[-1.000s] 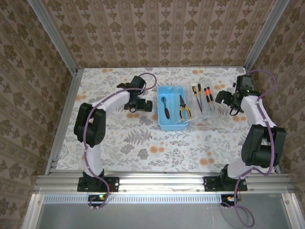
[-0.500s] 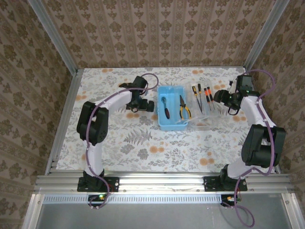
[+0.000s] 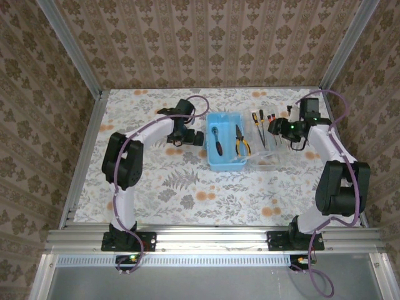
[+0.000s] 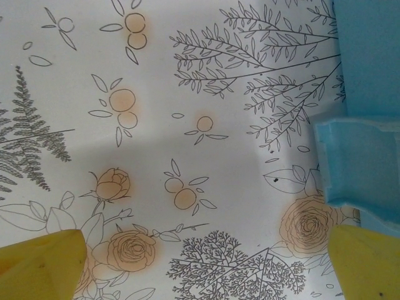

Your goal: Pack the tool kit

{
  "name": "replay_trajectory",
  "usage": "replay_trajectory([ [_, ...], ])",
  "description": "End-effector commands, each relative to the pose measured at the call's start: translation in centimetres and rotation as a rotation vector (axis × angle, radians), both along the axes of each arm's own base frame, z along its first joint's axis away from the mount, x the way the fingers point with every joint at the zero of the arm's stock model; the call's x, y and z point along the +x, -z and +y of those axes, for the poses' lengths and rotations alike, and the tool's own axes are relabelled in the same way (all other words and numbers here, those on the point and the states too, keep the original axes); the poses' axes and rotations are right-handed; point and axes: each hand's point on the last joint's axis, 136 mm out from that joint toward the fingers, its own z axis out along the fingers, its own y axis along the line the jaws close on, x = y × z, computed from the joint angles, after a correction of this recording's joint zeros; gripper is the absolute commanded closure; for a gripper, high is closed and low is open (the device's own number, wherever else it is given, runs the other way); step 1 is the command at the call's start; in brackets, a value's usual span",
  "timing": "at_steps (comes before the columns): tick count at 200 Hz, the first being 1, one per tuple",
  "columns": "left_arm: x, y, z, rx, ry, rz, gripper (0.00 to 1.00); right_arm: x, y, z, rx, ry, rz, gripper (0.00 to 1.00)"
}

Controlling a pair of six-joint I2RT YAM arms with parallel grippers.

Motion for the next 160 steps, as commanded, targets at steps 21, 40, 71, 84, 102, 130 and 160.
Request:
replay_trajectory([
  [21,0.4,0.4,-0.7,-0.011,0.010,0.004,0.00,1.0,-1.9,2.1,0.033,-0.053,-0.045,0.39],
  [40,0.4,0.6,-0.8,-0.012,0.010,0.009,0.00,1.0,-2.7,2.3,0.030,-0.060,-0.061,0.40],
  [71,0.4,1.0,-1.1,-0.020,0.012,0.018,0.00,0.9,-4.0,2.9,0.033,-0.077,-0.084,0.41],
  [84,0.4,1.1,-1.2,-0.024,0.014,0.018,0.00,0.9,-4.4,3.3,0.034,-0.087,-0.092,0.41],
  [102,0.4,0.9,-1.4,-0.027,0.016,0.016,0.00,0.9,-4.9,4.1,0.036,-0.105,-0.100,0.41],
  [130,0.5,0.9,-1.5,-0.031,0.017,0.014,0.00,1.0,-5.5,5.5,0.038,-0.137,-0.111,0.41],
  [160,0.4,0.8,-1.6,-0.031,0.020,0.012,0.00,1.1,-6.1,6.8,0.041,-0.168,-0.122,0.40],
])
